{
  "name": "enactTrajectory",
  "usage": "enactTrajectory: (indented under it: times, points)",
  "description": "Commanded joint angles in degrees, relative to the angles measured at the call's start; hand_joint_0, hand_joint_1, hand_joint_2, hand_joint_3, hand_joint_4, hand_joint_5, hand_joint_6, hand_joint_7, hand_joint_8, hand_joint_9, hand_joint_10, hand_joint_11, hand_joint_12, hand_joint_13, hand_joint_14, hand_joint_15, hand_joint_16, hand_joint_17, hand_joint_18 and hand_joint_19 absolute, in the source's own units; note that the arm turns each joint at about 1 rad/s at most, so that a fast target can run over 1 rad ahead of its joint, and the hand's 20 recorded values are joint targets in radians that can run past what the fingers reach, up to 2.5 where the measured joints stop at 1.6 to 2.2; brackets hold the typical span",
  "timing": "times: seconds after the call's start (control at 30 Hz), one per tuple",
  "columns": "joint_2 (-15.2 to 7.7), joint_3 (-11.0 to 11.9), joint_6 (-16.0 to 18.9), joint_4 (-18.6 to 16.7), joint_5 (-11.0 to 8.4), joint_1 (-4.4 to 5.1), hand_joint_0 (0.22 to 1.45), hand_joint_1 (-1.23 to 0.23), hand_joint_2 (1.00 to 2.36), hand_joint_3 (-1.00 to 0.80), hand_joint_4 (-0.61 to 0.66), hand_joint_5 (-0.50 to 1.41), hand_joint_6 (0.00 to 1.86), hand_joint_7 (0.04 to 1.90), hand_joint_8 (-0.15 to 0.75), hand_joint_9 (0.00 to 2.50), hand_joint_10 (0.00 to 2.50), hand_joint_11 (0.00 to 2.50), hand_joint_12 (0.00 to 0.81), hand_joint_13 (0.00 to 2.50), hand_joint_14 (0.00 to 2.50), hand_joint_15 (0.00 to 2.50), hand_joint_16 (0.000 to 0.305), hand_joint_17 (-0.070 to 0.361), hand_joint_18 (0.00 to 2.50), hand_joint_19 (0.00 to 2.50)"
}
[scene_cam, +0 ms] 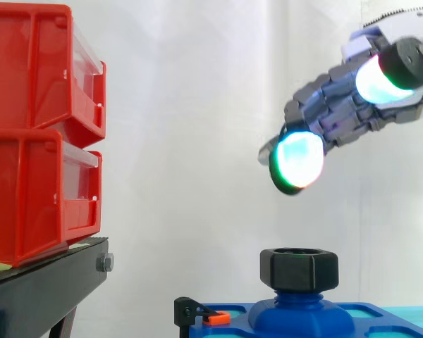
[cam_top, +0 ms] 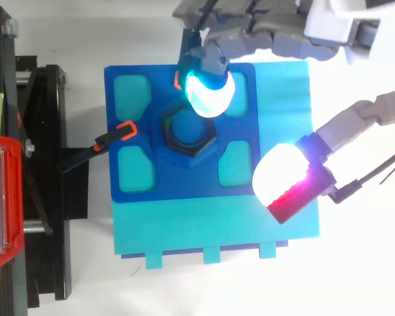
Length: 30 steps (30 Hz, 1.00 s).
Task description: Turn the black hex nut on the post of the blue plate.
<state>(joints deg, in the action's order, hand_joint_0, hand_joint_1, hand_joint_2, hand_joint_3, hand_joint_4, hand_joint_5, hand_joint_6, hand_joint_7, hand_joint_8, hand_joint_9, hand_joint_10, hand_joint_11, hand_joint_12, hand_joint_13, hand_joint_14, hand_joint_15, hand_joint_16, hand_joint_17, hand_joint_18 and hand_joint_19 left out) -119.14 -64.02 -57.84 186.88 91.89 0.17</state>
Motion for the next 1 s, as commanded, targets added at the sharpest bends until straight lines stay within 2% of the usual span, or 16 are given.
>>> enactTrajectory:
  times: [0.0, 0.17, 0.3, 0.33, 0.43, 0.63, 0.77, 0.97]
  points:
    - [0.0, 0.7, 0.3, 0.0, -1.01, 0.36, 0.46, -0.51, 1.0, -0.5, 0.45, -0.24, 0.5, 0.92, 0.439, 0.23, 0.0, 0.0, 0.529, 0.25, 0.0, 0.32, 0.063, 0.143, 0.05, 0.21]
    - [-0.9, 0.7, 1.9, -3.3, -3.47, 1.33, 0.46, -0.51, 1.0, -0.5, 0.44, -0.25, 0.5, 0.85, 0.437, 0.23, 0.0, 0.0, 0.528, 0.25, 0.01, 0.32, 0.063, 0.142, 0.04, 0.21]
    - [-2.1, 0.7, 2.6, -5.3, -4.09, 2.03, 0.46, -0.49, 1.0, -0.5, 0.44, -0.25, 0.5, 0.85, 0.431, 0.19, 0.0, 0.0, 0.527, 0.21, 0.0, 0.34, 0.063, 0.141, 0.0, 0.25]
    - [-3.0, 0.7, 2.8, -6.5, -4.61, 2.91, 0.46, -0.49, 1.0, -0.5, 0.44, -0.25, 0.5, 0.85, 0.431, 0.19, 0.0, 0.0, 0.527, 0.21, 0.0, 0.34, 0.063, 0.141, 0.0, 0.25]
    - [-4.2, 0.7, 2.8, -6.8, -5.67, 3.44, 0.46, -0.51, 1.0, -0.5, 0.45, -0.25, 0.5, 0.82, 0.434, 0.22, 0.0, 0.0, 0.527, 0.25, 0.0, 0.31, 0.064, 0.143, 0.03, 0.21]
    - [-6.6, 0.7, 4.9, -8.5, -5.93, 3.88, 0.46, -0.48, 1.0, -0.5, 0.44, -0.26, 0.5, 0.82, 0.431, 0.19, 0.0, 0.0, 0.527, 0.21, 0.0, 0.34, 0.063, 0.142, 0.0, 0.26]
    - [-6.7, 0.7, 5.0, -9.7, -6.02, 3.97, 0.46, -0.48, 1.0, -0.5, 0.44, -0.26, 0.5, 0.84, 0.432, 0.19, 0.0, 0.01, 0.527, 0.21, 0.0, 0.35, 0.063, 0.142, 0.0, 0.26]
    - [-6.7, 0.6, 4.7, -9.0, -5.93, 4.14, 0.45, -0.47, 1.0, -0.5, 0.45, -0.25, 0.5, 0.89, 0.433, 0.19, 0.0, 0.0, 0.527, 0.21, 0.0, 0.34, 0.063, 0.142, 0.0, 0.26]
